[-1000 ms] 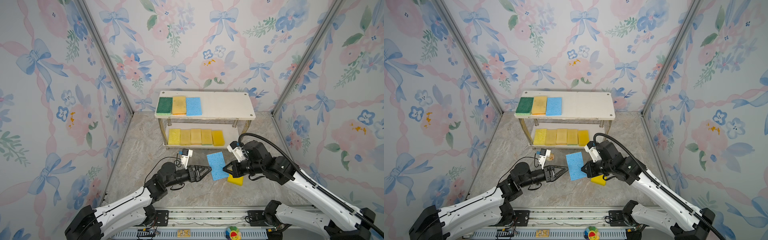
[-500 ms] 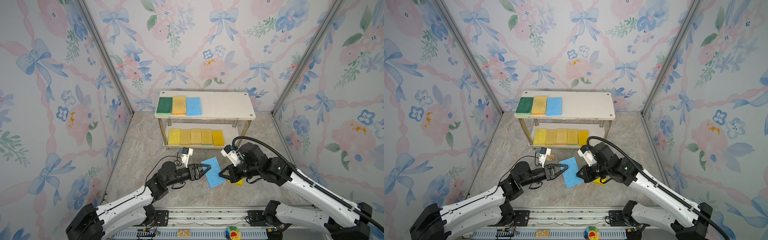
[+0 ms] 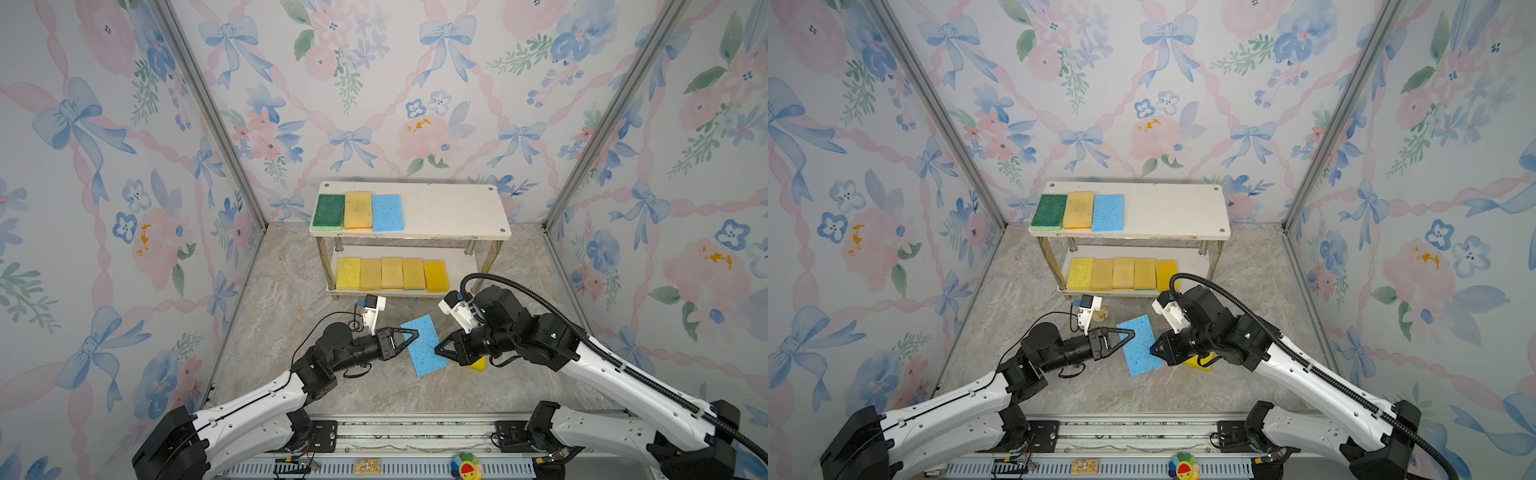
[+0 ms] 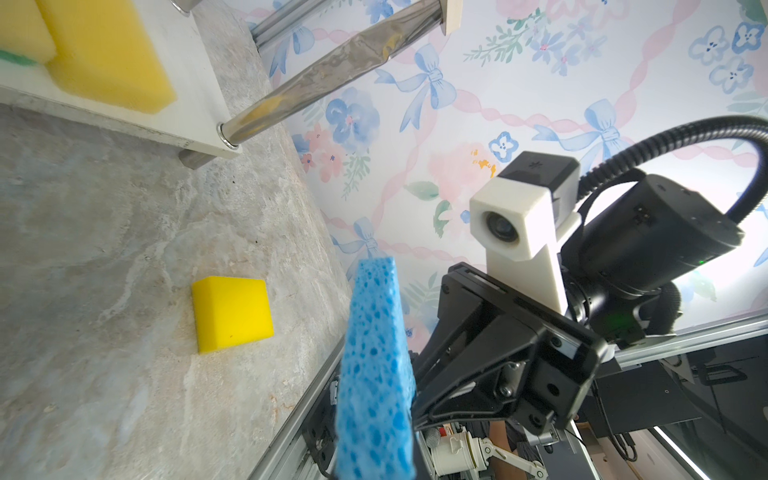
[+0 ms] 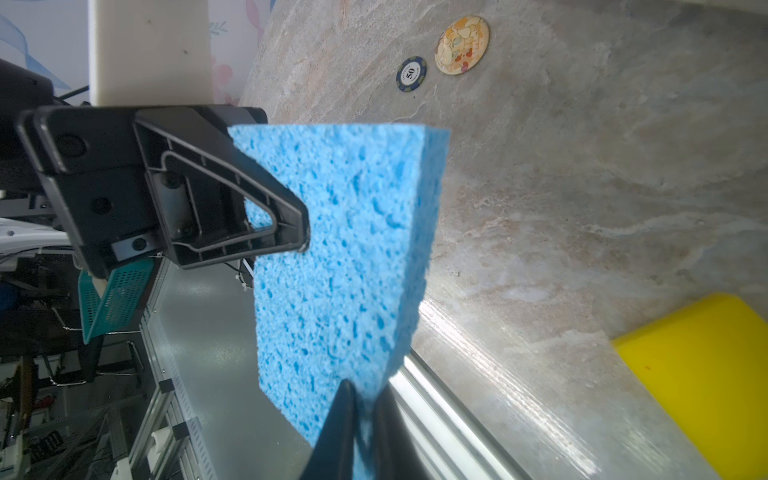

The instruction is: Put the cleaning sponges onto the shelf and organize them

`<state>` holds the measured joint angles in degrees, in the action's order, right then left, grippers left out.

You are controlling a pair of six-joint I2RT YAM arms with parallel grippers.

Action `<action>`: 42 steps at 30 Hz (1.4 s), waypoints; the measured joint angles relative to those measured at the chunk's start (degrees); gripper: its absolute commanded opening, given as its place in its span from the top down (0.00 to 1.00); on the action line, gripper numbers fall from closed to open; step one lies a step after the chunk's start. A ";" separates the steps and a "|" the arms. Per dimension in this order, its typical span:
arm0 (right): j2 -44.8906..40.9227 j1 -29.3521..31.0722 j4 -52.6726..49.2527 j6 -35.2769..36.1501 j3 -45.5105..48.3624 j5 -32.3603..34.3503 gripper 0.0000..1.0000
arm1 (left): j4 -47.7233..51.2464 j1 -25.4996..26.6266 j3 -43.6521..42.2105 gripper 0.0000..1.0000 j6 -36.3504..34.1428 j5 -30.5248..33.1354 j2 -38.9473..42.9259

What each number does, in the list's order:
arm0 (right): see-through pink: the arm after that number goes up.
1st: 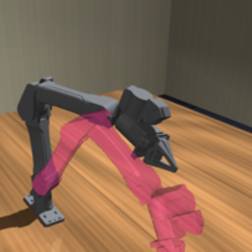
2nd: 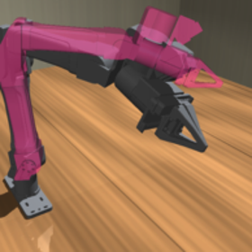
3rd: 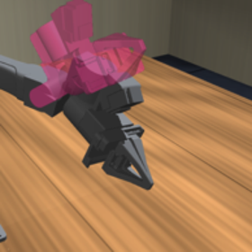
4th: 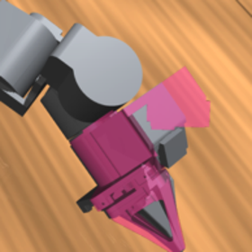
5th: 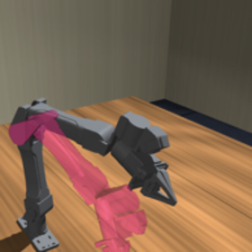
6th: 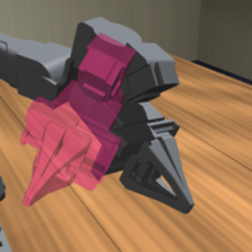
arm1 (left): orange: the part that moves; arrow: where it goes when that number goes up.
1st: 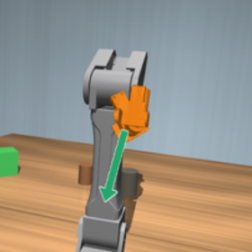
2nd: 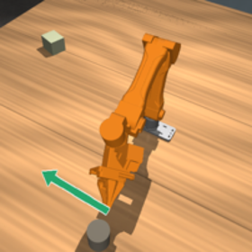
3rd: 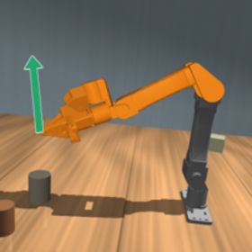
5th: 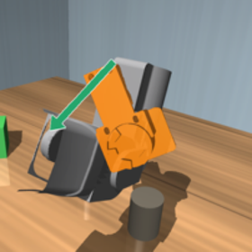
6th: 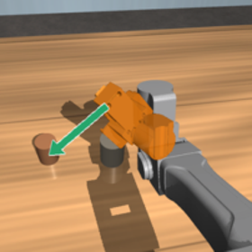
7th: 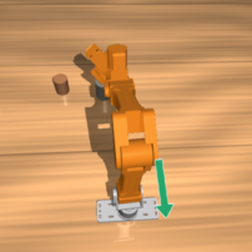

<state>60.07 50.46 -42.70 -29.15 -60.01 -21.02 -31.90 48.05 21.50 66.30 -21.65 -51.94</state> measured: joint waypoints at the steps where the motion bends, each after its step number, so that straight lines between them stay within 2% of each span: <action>1: 0.00 0.00 -0.04 -0.26 0.00 0.07 0.63 | 0.00 0.00 0.00 0.96 0.00 0.04 0.00; 6: -0.35 0.02 -0.15 -1.36 -0.39 2.38 0.26 | 0.02 0.00 -0.02 0.98 0.72 1.29 0.28; 10: -2.23 0.02 -0.50 -5.42 -0.74 7.56 0.16 | -0.07 0.00 -1.09 0.98 3.06 5.33 3.34; 15: -7.30 0.11 1.36 -12.87 1.68 12.48 0.14 | -0.15 0.00 -3.78 0.97 6.10 12.26 9.73; 19: -9.94 1.36 4.59 -17.16 4.92 12.85 0.20 | 0.07 -0.11 -4.09 0.97 7.32 14.64 11.37; 24: -8.28 3.76 9.01 -19.47 5.81 11.98 0.33 | 0.50 -0.13 -4.42 0.97 7.93 15.04 10.99; 29: -6.01 5.66 11.45 -19.67 5.46 11.34 0.46 | 0.74 -0.44 -4.48 0.97 7.93 15.02 11.04; 42: -4.20 6.73 12.57 -19.30 3.61 11.23 0.66 | 0.72 -1.27 -4.52 0.97 7.93 14.53 12.52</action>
<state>55.88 57.19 -30.13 -48.45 -56.40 -9.78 -31.18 46.78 16.97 74.24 -7.11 -39.42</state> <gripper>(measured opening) 0.367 0.050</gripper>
